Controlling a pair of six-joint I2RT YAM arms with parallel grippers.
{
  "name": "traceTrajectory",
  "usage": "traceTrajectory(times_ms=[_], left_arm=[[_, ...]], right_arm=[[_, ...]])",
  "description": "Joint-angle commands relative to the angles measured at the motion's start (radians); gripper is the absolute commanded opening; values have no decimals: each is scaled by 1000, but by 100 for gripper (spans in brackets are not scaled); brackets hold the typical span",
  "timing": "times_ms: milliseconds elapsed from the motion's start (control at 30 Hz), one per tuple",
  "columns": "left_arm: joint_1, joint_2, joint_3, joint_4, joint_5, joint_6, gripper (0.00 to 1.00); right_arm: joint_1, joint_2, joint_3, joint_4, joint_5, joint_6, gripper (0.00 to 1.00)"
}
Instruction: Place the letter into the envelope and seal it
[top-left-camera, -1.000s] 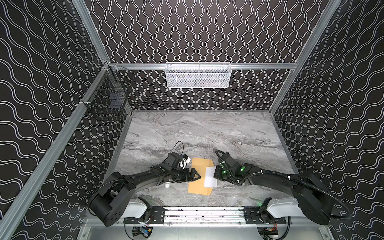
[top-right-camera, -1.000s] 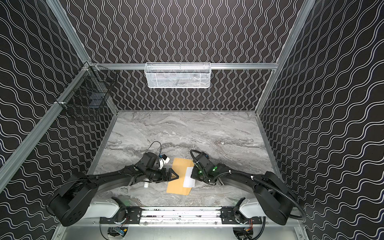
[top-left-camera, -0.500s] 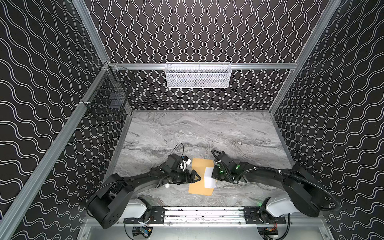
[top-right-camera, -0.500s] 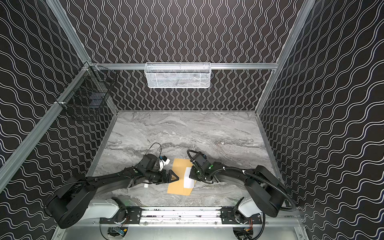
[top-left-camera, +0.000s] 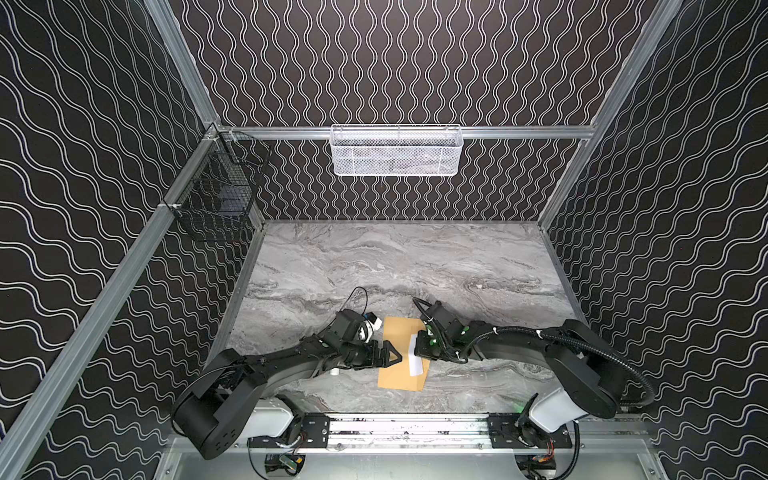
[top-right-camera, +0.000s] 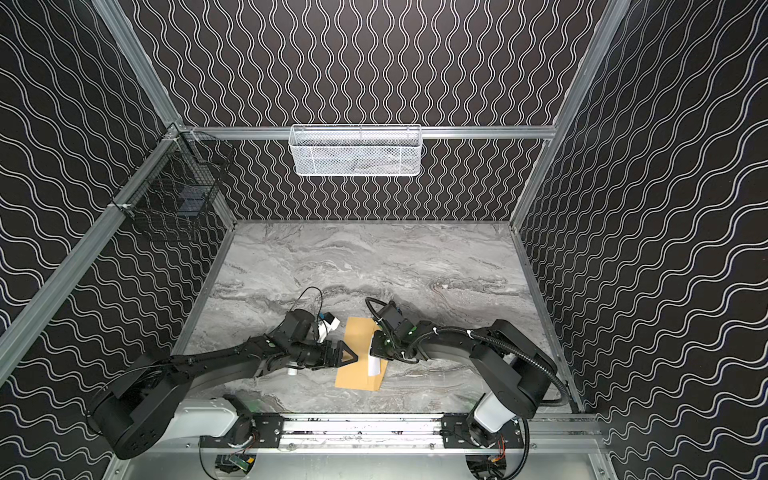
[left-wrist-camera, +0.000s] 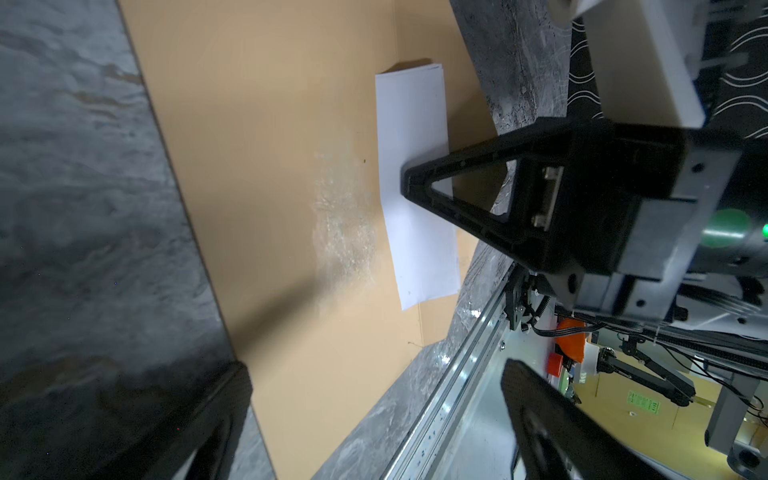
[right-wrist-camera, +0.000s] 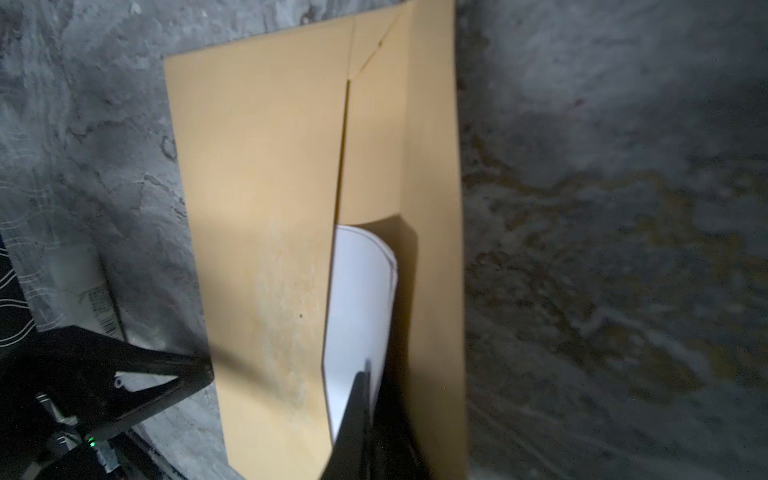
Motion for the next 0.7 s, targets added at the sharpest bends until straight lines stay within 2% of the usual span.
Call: traceTrajectory(times_ms=[0, 267, 467, 667], left_arm=[[-1, -1, -4, -57, -30, -12, 99], [-1, -34, 0, -83, -51, -15, 99], [0, -54, 18, -146, -79, 18, 99], [2, -20, 41, -151, -80, 41, 99]], right_arm=[[4, 9, 7, 13, -12, -9, 0], [4, 19, 16, 8, -10, -31, 5], [5, 7, 57, -87, 27, -79, 19], [5, -9, 102, -181, 68, -120, 27]])
